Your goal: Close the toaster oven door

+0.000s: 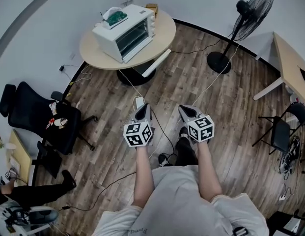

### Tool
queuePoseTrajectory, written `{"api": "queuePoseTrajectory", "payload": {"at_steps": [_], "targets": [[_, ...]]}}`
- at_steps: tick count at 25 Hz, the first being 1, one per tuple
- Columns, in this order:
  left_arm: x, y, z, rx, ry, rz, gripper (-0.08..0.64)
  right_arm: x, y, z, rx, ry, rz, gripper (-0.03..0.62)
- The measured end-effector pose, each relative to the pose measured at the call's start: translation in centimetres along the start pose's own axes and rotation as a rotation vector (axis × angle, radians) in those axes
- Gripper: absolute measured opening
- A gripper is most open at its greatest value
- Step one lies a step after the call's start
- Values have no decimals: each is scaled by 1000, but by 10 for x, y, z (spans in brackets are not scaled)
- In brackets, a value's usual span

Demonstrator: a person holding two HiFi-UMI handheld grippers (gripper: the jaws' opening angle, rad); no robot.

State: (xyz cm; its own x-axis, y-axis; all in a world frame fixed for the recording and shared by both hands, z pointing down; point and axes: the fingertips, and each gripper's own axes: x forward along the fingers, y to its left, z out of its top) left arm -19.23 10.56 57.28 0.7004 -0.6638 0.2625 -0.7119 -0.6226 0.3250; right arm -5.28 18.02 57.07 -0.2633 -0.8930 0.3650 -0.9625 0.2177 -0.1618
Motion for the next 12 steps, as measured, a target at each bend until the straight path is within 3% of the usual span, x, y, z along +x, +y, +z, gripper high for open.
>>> {"api": "queuePoseTrajectory", "payload": {"at_steps": [12], "targets": [[12,59,23,-5,-9,122,58,68,-12,28,27,-21,97,2]]}}
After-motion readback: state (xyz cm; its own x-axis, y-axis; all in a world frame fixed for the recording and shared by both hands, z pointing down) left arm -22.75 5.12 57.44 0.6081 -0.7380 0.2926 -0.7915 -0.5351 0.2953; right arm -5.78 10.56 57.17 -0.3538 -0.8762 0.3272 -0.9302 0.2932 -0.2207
